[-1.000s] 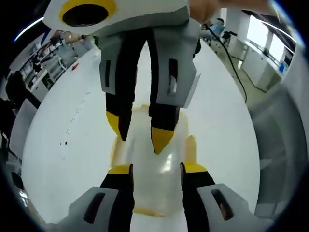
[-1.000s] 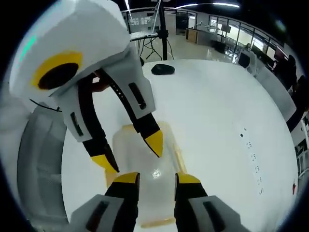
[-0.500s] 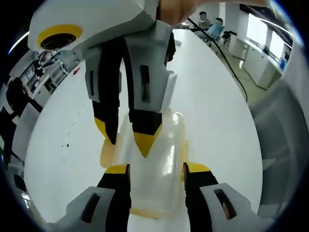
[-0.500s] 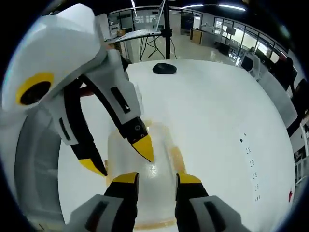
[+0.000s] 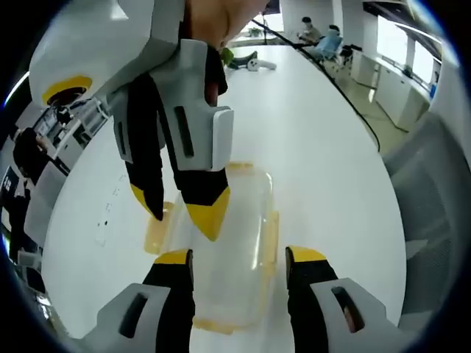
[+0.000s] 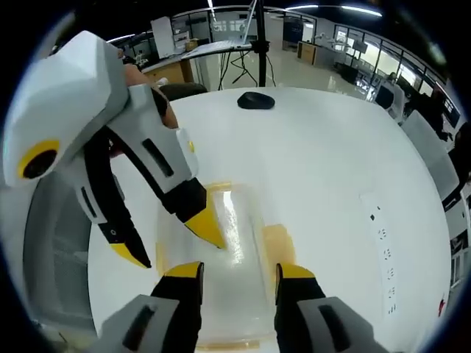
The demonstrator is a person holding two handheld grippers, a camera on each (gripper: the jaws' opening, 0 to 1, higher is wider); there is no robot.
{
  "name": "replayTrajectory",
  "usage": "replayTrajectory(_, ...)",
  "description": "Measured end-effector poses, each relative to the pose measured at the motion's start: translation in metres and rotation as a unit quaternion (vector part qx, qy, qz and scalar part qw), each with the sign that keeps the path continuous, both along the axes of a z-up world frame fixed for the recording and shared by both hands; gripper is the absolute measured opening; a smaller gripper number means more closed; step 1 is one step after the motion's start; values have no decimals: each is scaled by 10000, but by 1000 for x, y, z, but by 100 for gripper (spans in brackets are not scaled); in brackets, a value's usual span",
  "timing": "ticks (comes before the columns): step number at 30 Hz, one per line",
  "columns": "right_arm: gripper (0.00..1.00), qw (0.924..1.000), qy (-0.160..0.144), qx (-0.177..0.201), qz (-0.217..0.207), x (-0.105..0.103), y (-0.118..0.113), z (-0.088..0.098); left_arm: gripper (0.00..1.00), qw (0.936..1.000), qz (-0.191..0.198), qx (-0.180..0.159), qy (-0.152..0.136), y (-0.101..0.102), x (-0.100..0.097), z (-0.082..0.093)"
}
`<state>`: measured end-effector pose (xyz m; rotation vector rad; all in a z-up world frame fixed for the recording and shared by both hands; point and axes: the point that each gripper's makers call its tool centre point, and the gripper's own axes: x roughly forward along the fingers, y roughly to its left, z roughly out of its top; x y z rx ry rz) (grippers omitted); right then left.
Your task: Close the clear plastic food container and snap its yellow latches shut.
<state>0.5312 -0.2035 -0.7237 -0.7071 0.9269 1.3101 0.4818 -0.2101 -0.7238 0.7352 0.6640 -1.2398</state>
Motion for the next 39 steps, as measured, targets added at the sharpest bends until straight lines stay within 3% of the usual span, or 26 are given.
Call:
replayTrajectory(8, 42, 9998, 138, -64, 124, -1, 1, -8, 50, 9993, -150, 205, -255, 1, -1, -6)
replayTrajectory(10, 42, 9998, 203, -39, 75, 0, 1, -7, 50, 9970, -392, 482, -463, 5, -2, -11)
replayTrajectory(11, 43, 9997, 196, -40, 106, 0, 1, -7, 50, 9966, -404, 410, -583, 3, 0, -10)
replayTrajectory(14, 42, 9996, 232, -43, 168, -1, 1, -8, 50, 9981, -260, 327, -462, 3, 0, -10)
replayTrajectory(21, 42, 9990, 295, -69, 324, -1, 2, -9, 47, 9981, -41, 346, -512, 1, 5, -9)
replayTrajectory(24, 42, 9986, 338, -74, 389, -1, 3, -9, 48, 9966, -115, 470, -661, 1, 4, -12)
replayTrajectory(26, 43, 9985, 367, -83, 398, -1, 3, -10, 48, 9932, -295, 656, -917, 3, 5, -14)
replayTrajectory(30, 42, 9982, 396, -149, 423, -1, 3, -10, 48, 9958, 3, 533, -747, 0, 6, -13)
replayTrajectory(39, 42, 9966, 568, -266, 540, -1, 4, -12, 47, 9931, -15, 747, -910, -1, 6, -17)
